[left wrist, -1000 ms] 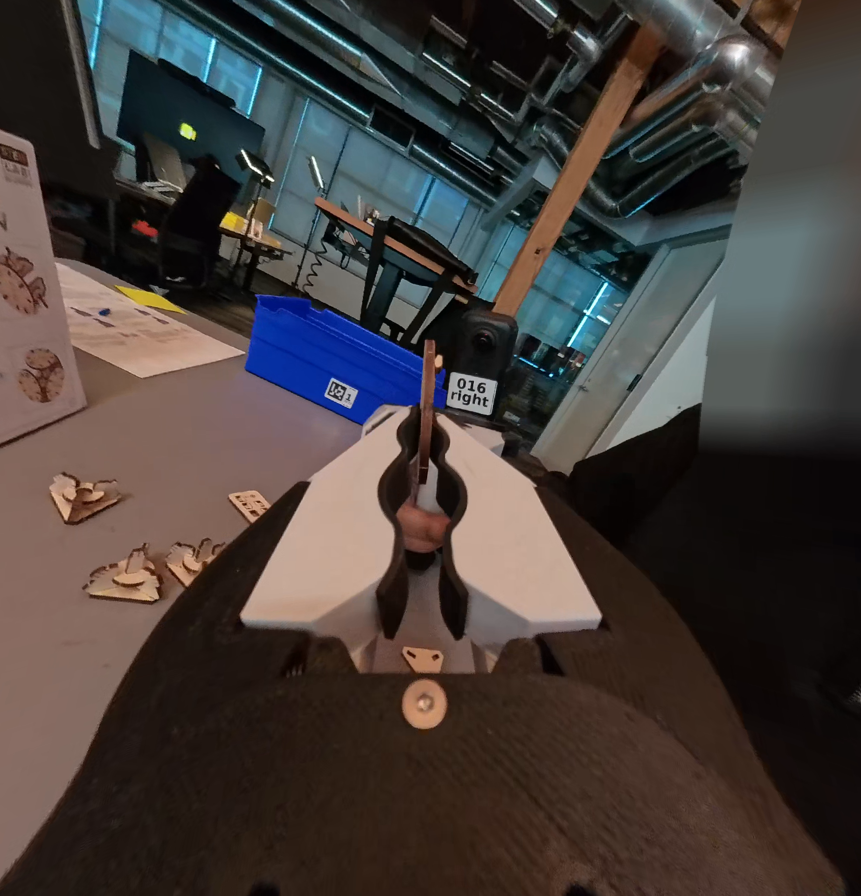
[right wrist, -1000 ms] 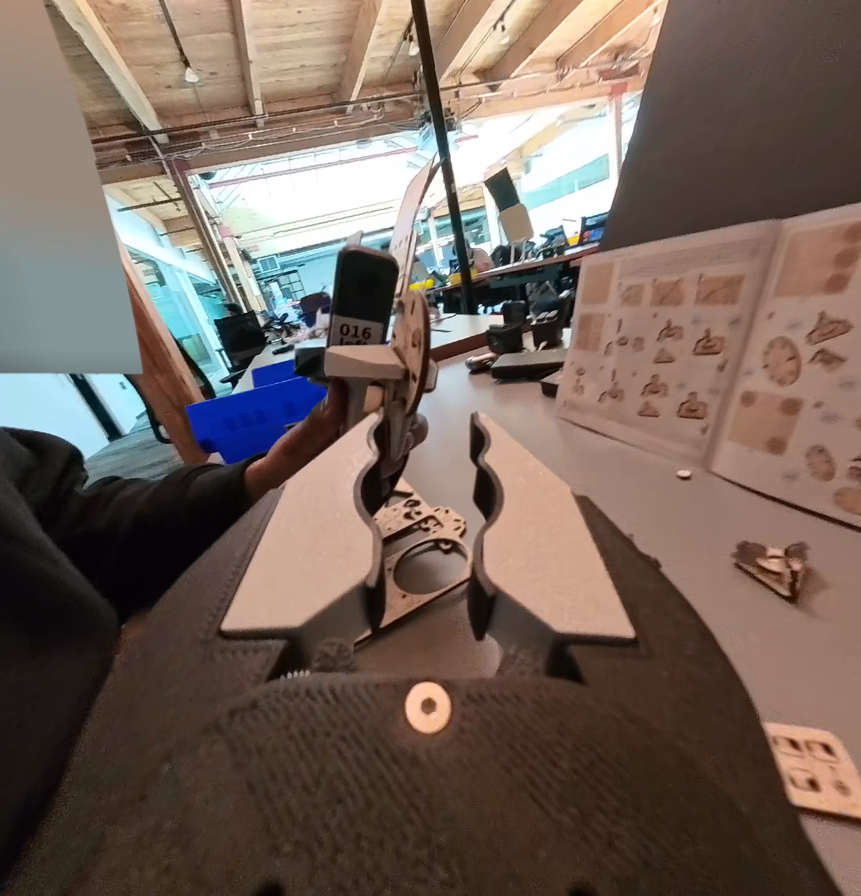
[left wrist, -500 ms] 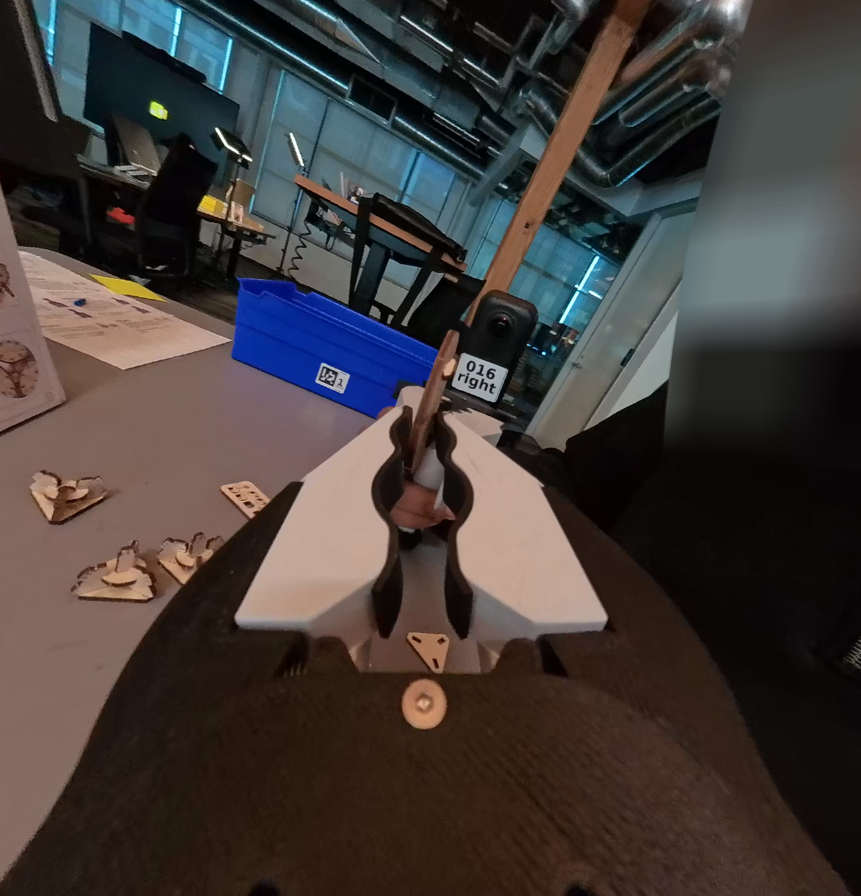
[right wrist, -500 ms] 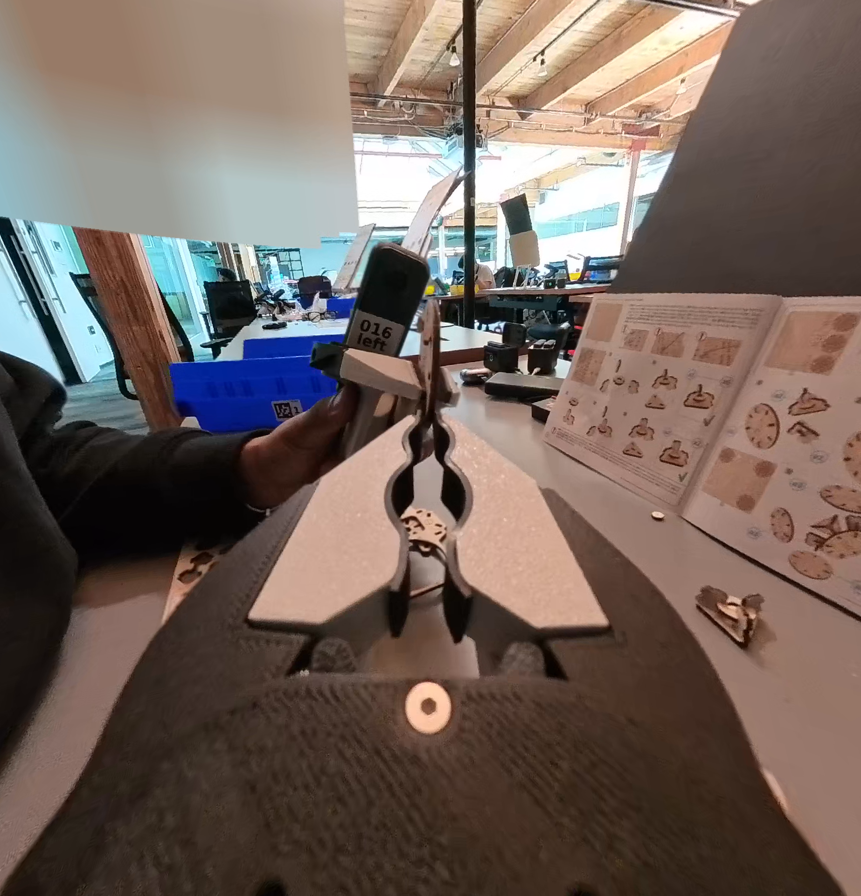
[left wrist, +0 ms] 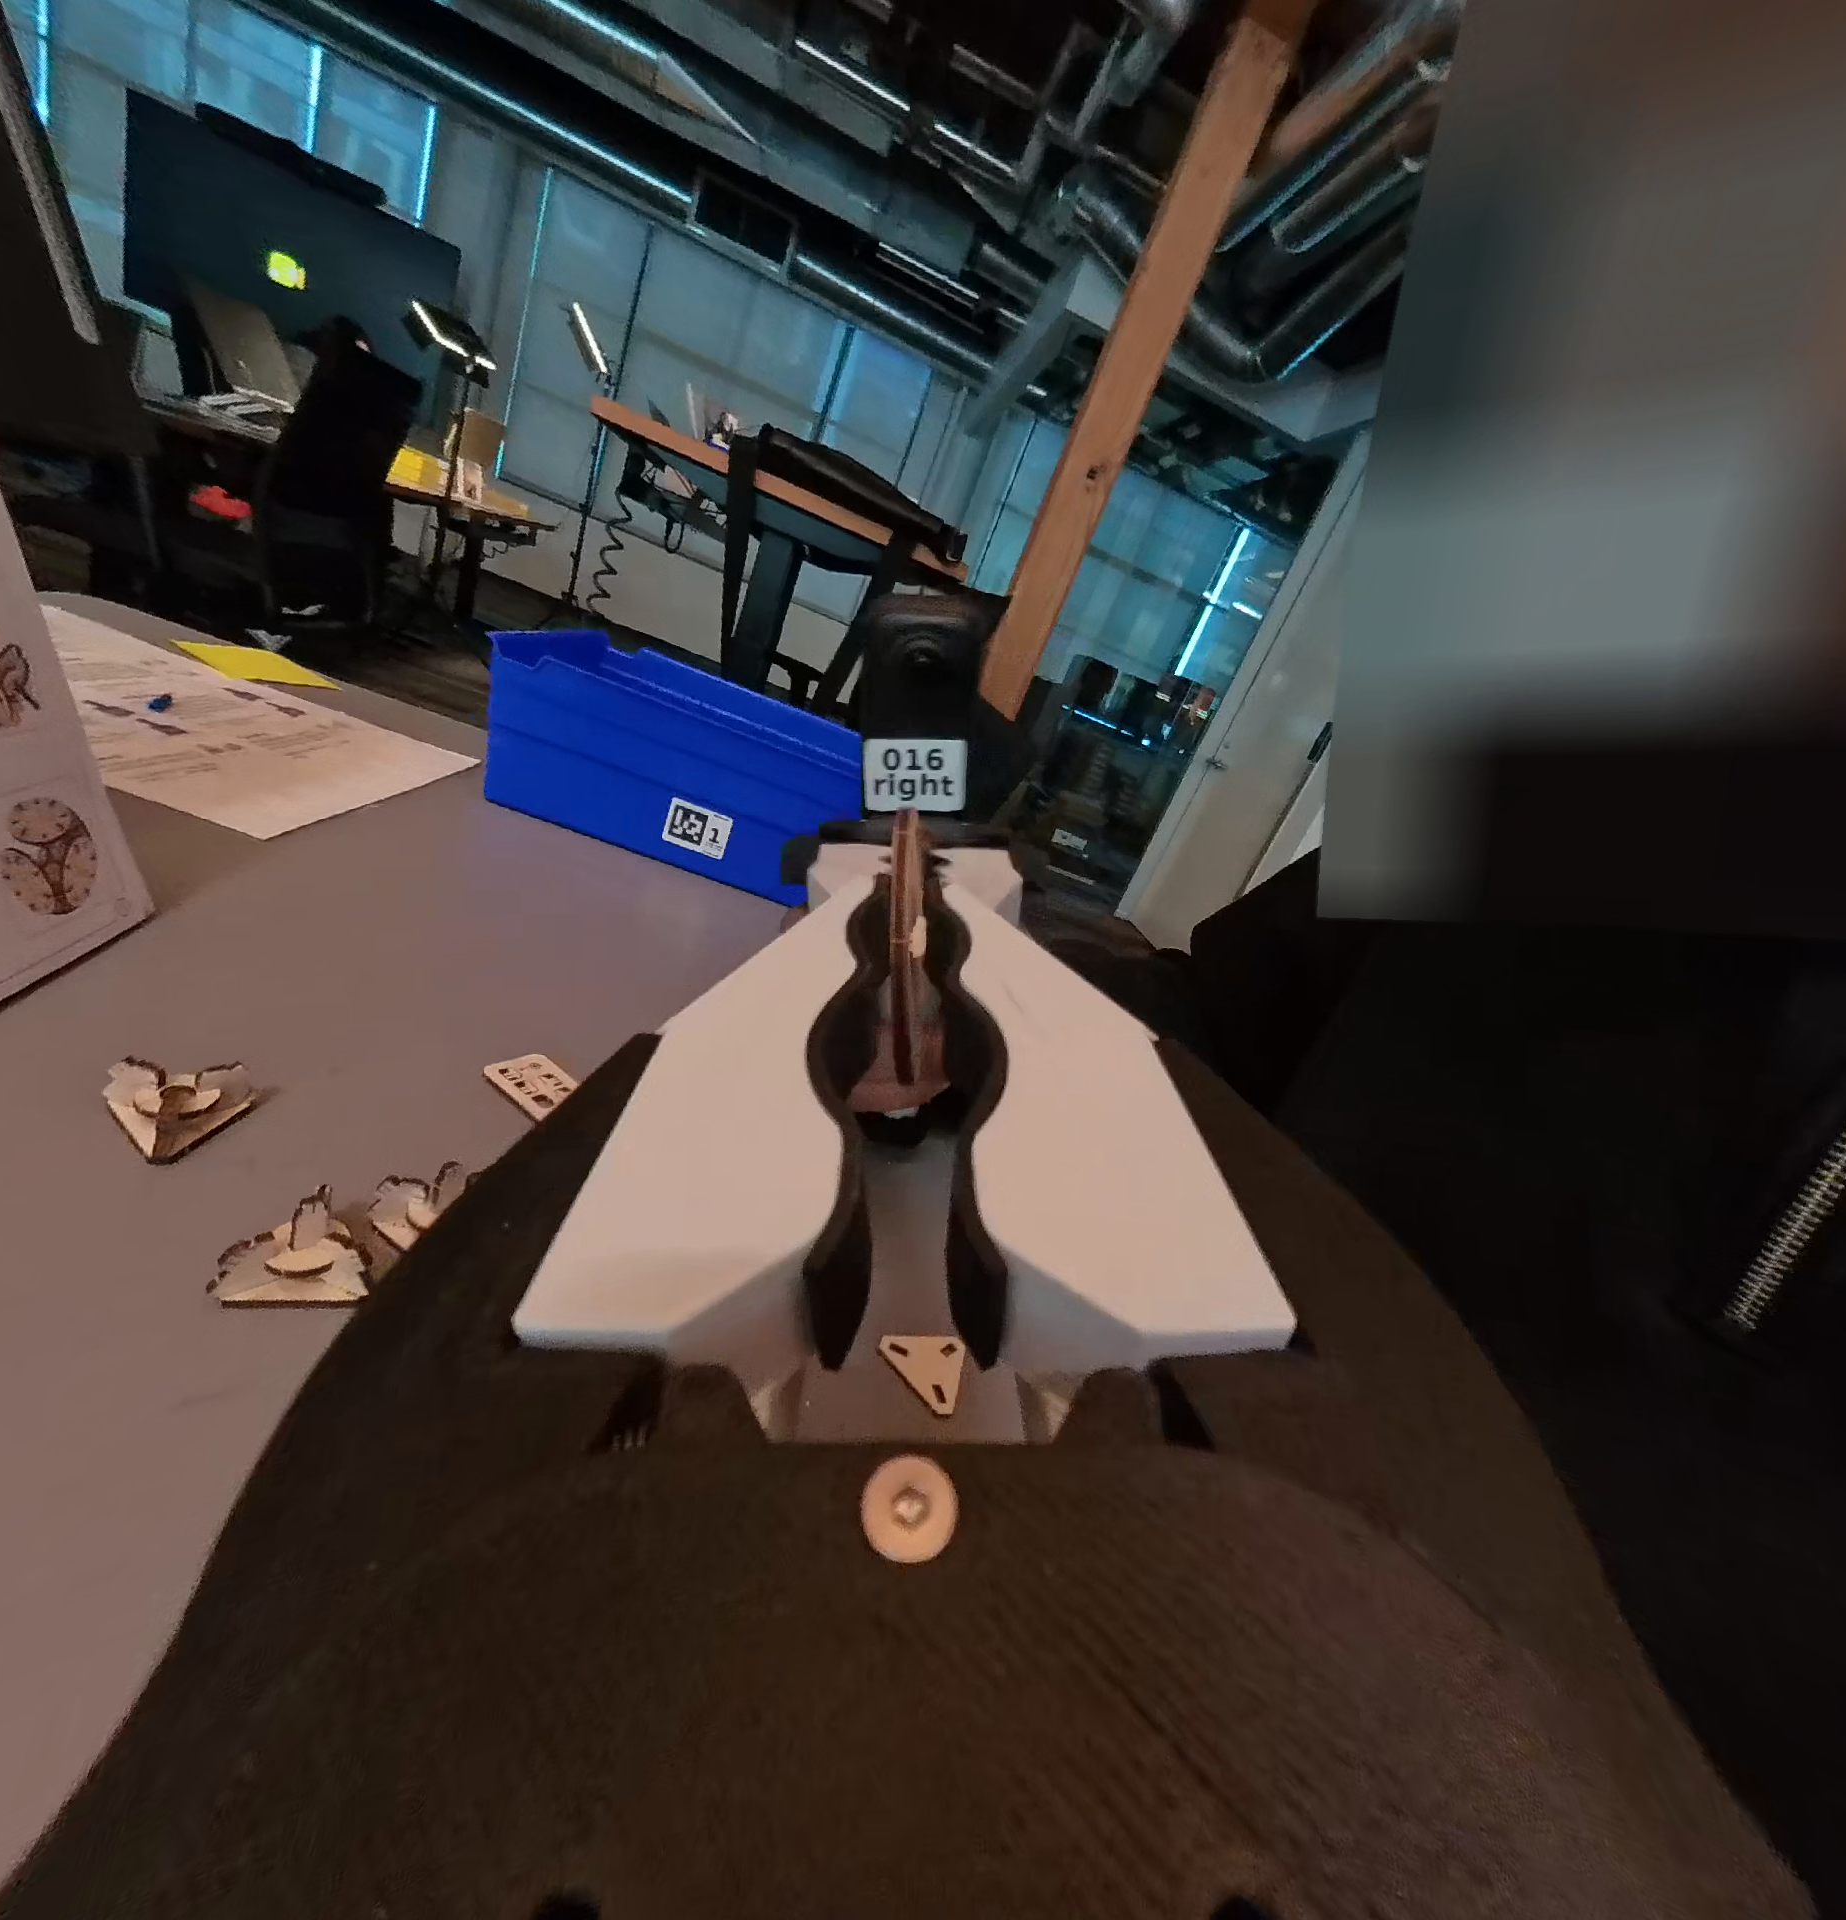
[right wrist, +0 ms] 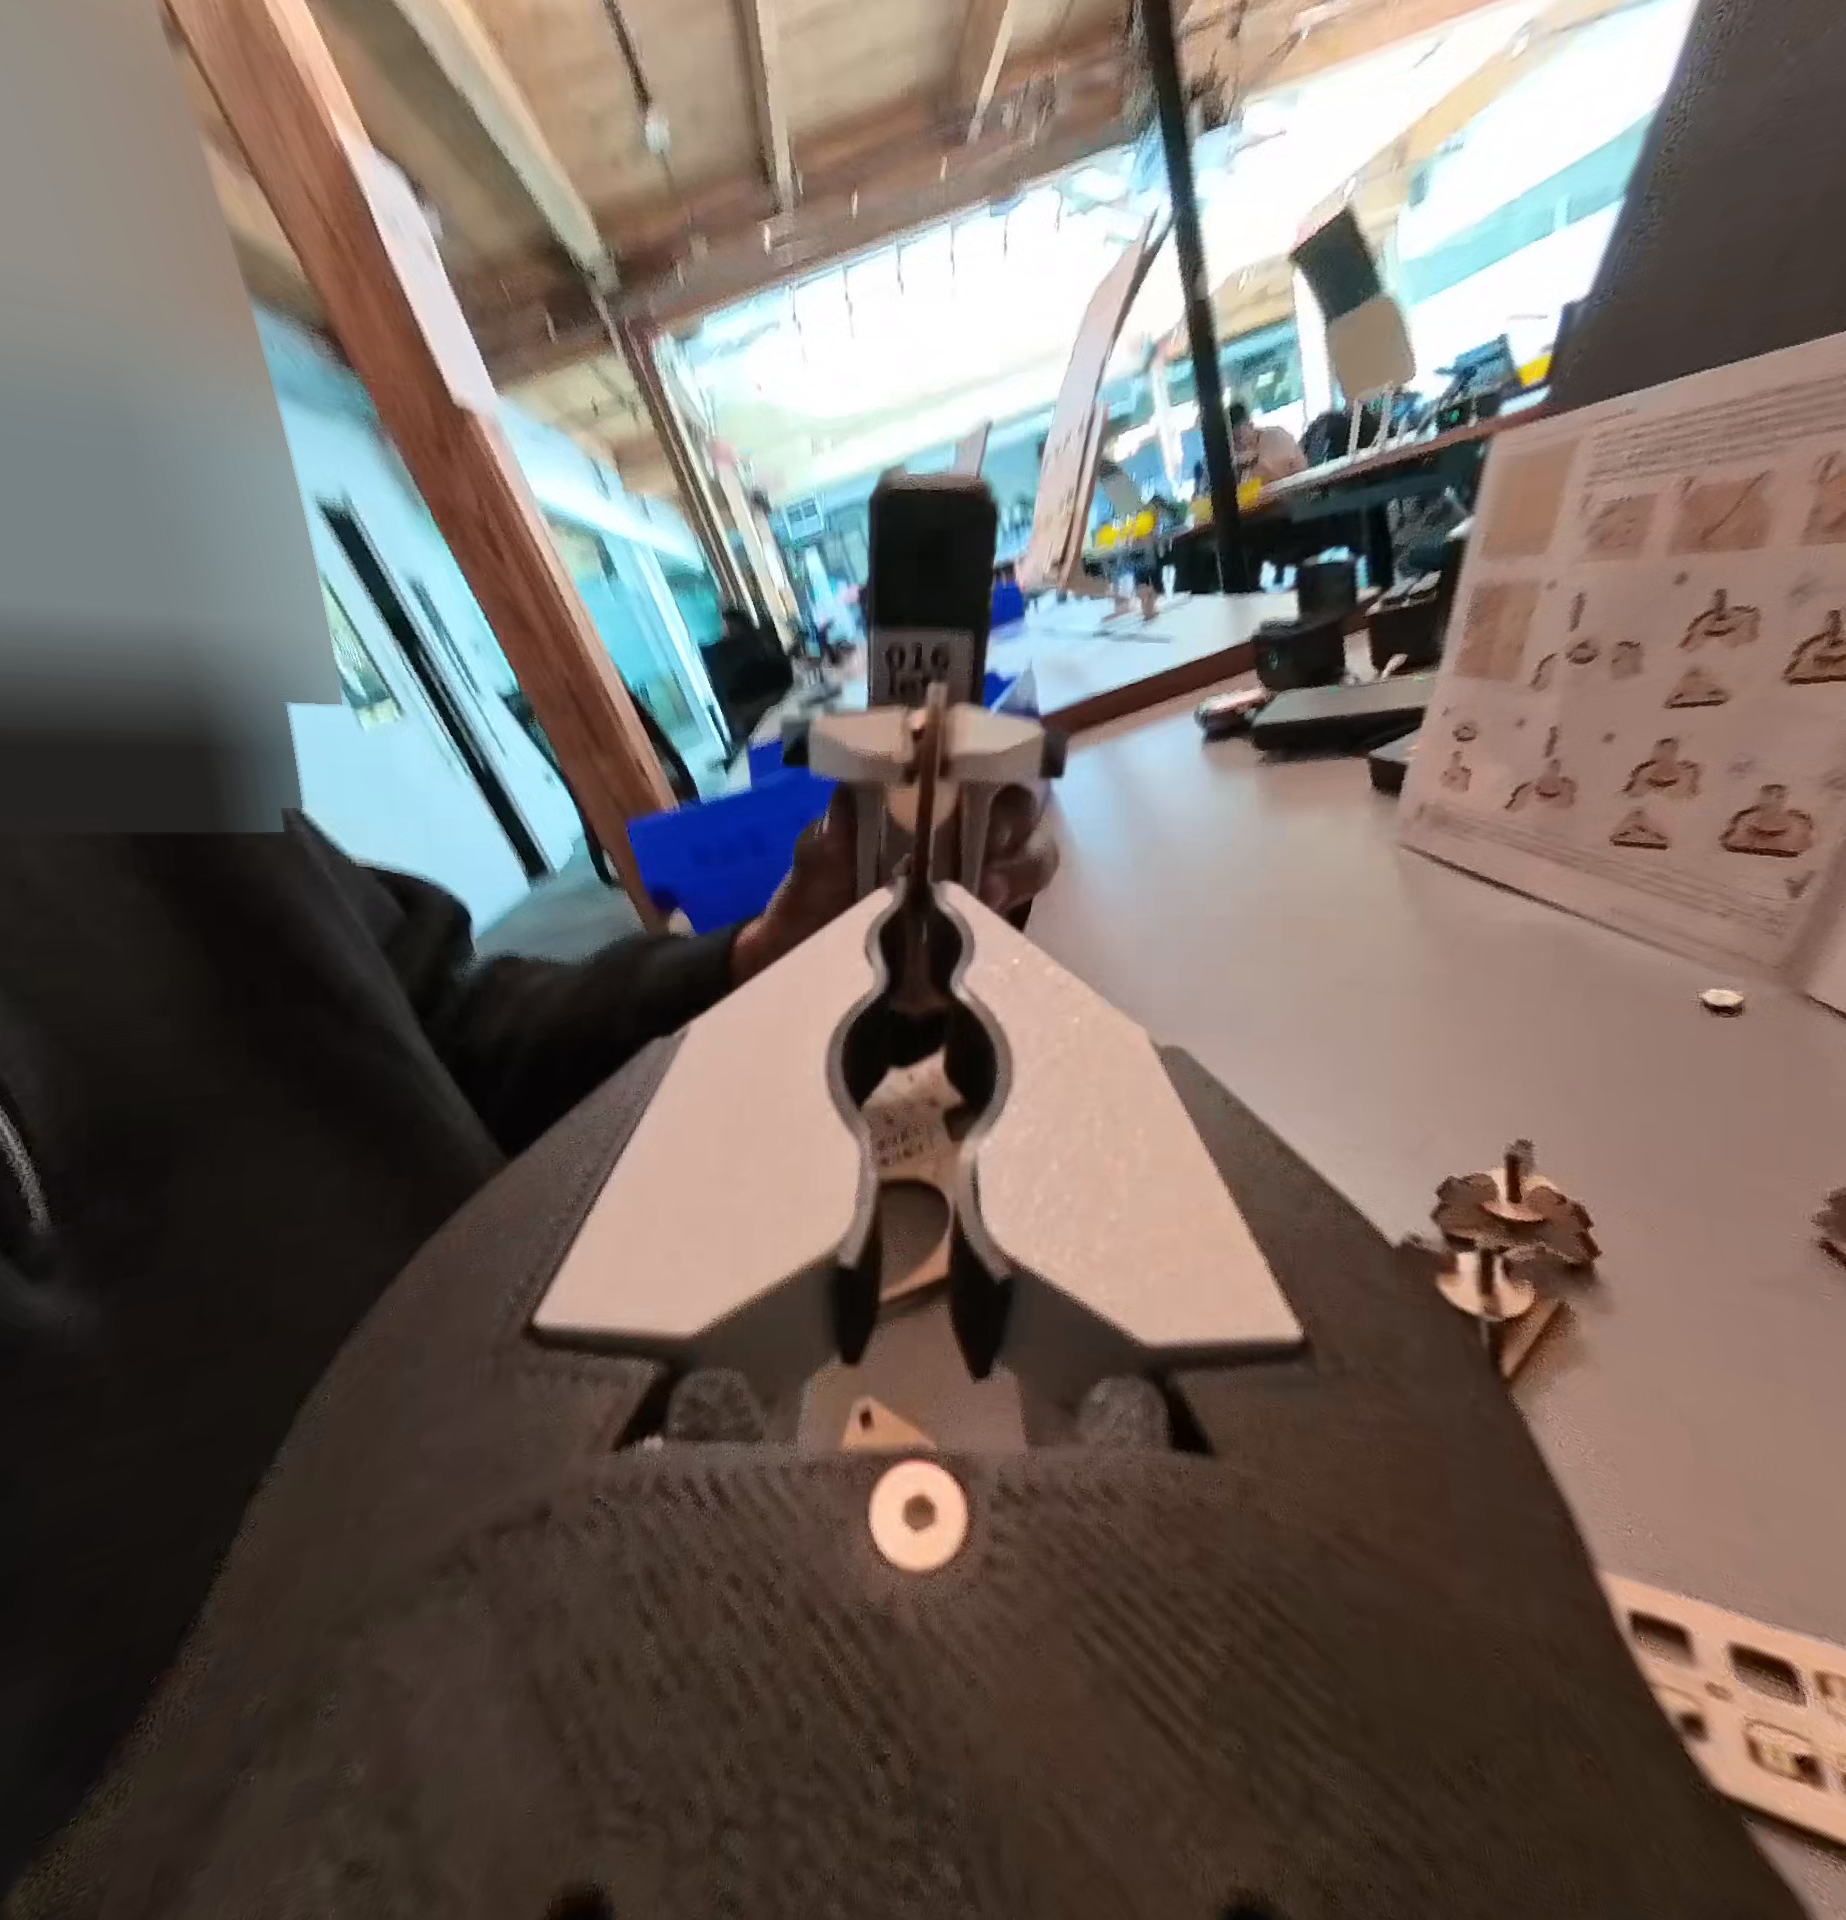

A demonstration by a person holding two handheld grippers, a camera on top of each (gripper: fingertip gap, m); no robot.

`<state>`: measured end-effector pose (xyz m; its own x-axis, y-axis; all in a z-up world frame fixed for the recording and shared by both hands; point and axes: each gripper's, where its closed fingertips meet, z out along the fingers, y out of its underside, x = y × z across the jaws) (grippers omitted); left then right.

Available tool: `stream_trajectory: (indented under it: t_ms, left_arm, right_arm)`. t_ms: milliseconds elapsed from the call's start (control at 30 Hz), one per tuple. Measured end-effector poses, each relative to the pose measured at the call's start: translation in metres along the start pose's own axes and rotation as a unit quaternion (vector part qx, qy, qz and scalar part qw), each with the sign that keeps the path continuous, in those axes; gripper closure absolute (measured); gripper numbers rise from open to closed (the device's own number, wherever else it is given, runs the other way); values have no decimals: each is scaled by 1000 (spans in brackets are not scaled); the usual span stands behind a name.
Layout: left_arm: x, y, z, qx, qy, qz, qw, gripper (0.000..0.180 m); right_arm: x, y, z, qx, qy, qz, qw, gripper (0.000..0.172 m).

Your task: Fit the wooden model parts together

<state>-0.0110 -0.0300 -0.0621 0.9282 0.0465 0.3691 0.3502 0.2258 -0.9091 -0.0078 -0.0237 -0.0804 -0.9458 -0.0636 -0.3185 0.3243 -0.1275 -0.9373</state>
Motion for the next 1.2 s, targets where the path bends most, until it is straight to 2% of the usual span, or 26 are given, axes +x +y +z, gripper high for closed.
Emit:
stream_trajectory:
  t_ms: [100, 267, 433, 500, 567, 667, 733, 833, 867, 1000, 1100, 1200]
  left_arm:
    - [-5, 11, 4, -37, -16, 0, 999, 178]
    - [-3, 16, 7, -48, -21, 29, 998, 178]
    - [4, 8, 8, -16, -8, 33, 999, 178]
    - [5, 13, 11, -27, -2, 34, 999, 178]
    - [7, 20, 15, -40, 7, 35, 999, 178]
    - [7, 27, 19, -52, 16, 16, 998, 178]
    - [1, 27, 18, -52, -1, 17, 998, 171]
    - [-4, 15, 14, -22, -31, 47, 998, 135]
    - [-3, 10, 12, -12, -37, 59, 998, 133]
    - [-1, 18, 13, -50, -37, 85, 994, 158]
    - [7, 18, 14, -50, -10, 79, 996, 178]
    - [12, 17, 14, -44, 10, 63, 997, 179]
  right_arm:
    - [8, -16, -8, 58, 12, 17, 998, 172]
    - [4, -22, -10, 79, 41, -64, 994, 171]
    - [-3, -13, -1, 48, 77, -169, 981, 151]
    - [-7, -15, 1, 55, 90, -207, 973, 156]
    - [-9, -22, -2, 71, 106, -231, 965, 168]
    - [-11, -23, -2, 55, 110, -257, 959, 168]
    - [-9, -20, -1, 36, 117, -265, 956, 169]
    - [-2, -14, -1, -3, 131, -283, 950, 169]
    - [0, -10, -1, -17, 133, -290, 948, 169]
    - [-2, 4, 3, -59, 114, -294, 947, 168]
    - [-4, 0, 2, -45, 113, -296, 947, 166]
    - [-7, -4, 2, -22, 106, -288, 952, 165]
